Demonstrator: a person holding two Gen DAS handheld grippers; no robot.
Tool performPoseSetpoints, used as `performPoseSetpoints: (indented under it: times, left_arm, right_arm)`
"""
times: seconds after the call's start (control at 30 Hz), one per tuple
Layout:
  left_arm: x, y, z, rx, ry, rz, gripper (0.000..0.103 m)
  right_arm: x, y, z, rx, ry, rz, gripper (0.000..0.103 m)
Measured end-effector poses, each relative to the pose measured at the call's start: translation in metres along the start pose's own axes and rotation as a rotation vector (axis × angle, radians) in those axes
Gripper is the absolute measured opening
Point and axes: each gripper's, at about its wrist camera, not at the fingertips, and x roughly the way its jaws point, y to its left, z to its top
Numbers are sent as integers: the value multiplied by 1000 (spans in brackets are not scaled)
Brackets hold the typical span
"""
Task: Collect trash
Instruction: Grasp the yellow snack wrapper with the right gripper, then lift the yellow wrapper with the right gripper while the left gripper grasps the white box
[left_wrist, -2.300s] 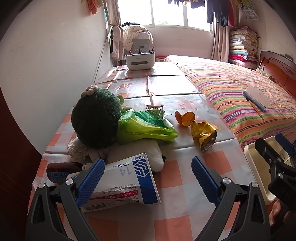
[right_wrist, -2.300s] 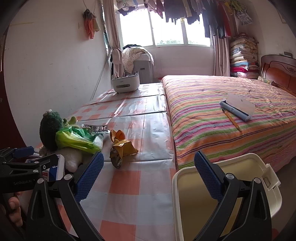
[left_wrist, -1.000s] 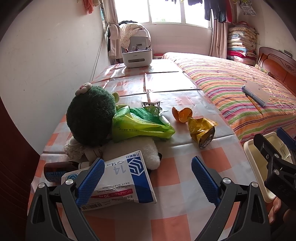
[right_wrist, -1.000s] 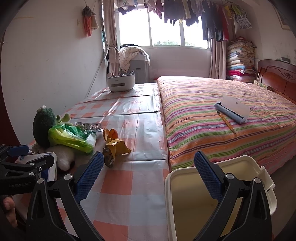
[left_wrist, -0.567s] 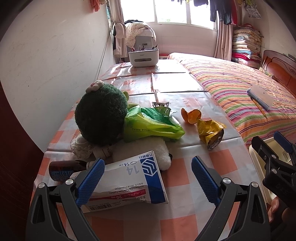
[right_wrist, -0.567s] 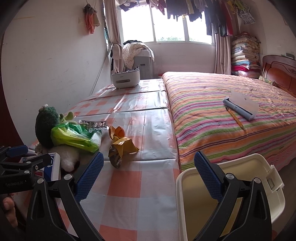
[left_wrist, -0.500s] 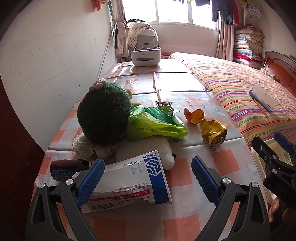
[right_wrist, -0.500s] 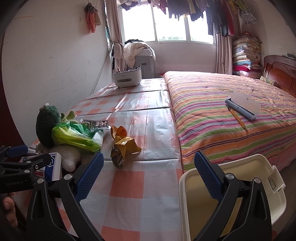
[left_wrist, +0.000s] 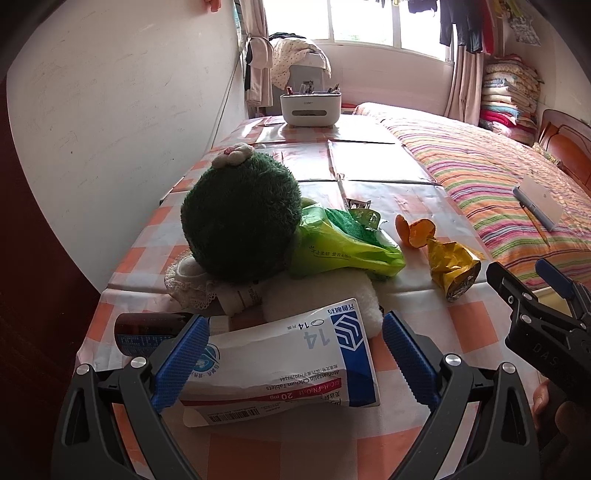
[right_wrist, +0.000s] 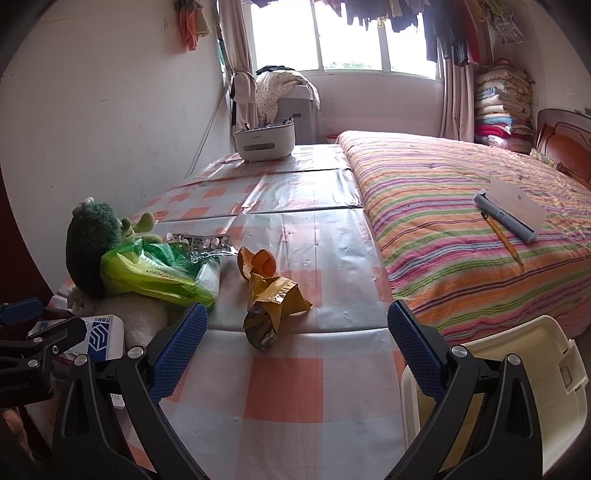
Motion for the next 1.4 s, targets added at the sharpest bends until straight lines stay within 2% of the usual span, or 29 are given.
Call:
performPoseSetpoints:
  times: [0.27,0.43,0.5,0.63,0.77,0.83,0.9,0.93,1.07,1.1,1.13,1.17,1.4]
  left_arm:
    - [-1,39,6,-57,10,10,92]
    - [-1,75,8,-78,29,-20,92]
    - [-1,85,7,-84,43,-64,92]
    - [2,92,2,-49,84,-210,92]
    - [6,88,-5,5,111,-264,92]
    - [8,85,-9,36,133,-306,92]
    - [10,85,-12,42,148,-327,92]
    - [12,85,-14,38,158,-333,92]
    - [20,89,-19,-18,205,-394,92]
    - [23,90,-20,-38,221,-417,92]
    - [25,89,-21,-55,237,-434,92]
    - [27,89,-22,-68,245,-448,92]
    - [36,78,-24,-107,257,-512,92]
  right_arm:
    - [32,11,7,3,79,-1,97]
    - [48,16,9,5,120,-7,97]
    - [54,19,10,-1,133,-13,97]
    - [66,17,12,26,172,3,96]
    - [77,14,13,50,211,16,95]
    - [80,15,13,43,222,19,86]
    - [85,15,12,43,245,33,71]
    - [87,14,12,50,259,41,68]
    - [93,11,9,70,298,80,32]
    - [94,11,9,72,304,91,26]
    - [95,11,8,74,308,99,24]
    - [95,11,8,75,309,111,17]
    - [92,10,9,87,291,149,12]
